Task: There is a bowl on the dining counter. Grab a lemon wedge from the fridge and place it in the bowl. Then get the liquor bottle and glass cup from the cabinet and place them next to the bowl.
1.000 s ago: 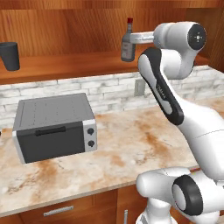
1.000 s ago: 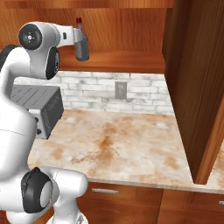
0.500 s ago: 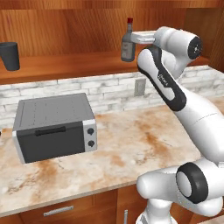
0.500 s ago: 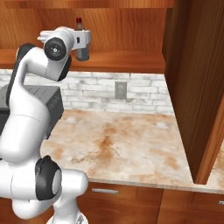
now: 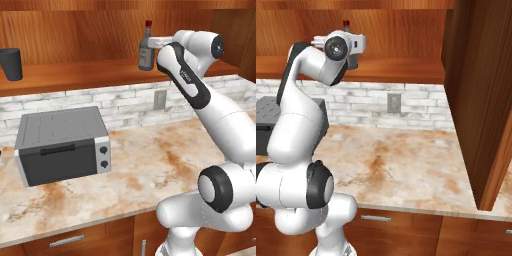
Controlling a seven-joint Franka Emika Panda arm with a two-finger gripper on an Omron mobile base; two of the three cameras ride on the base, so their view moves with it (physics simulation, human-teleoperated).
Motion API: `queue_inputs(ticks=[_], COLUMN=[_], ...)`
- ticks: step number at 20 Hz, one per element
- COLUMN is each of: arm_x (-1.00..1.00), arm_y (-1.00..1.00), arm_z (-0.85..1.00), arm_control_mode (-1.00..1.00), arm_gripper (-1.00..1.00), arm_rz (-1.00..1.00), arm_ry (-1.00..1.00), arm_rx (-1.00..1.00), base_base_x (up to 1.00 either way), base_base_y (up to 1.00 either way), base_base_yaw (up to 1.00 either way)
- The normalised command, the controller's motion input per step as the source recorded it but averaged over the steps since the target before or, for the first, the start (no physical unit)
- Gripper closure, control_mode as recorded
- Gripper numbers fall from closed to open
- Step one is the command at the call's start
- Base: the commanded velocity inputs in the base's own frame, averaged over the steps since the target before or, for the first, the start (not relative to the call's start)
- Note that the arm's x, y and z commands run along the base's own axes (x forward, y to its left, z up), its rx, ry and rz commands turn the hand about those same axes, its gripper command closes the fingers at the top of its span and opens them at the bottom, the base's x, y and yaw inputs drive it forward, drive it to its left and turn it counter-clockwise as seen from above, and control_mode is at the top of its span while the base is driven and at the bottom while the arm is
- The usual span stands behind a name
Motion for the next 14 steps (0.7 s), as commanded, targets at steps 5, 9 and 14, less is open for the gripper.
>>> queue_inputs(ticks=[5,9,14], arm_x=[0.21,0.02,0.25], arm_y=[0.0,0.0,0.18], arm_z=[0.13,0.0,0.01], arm_control_mode=[-1.0,-1.0,-1.0], arm_gripper=[-1.0,-1.0,-1.0], arm_rz=[0.0,-0.01,-0.23], arm_ry=[0.11,0.0,0.02], arm_rx=[0.0,0.0,-0.01], base_base_x=[0.0,0.0,0.0], base_base_y=[0.0,0.0,0.0], base_base_yaw=[0.0,0.0,0.0])
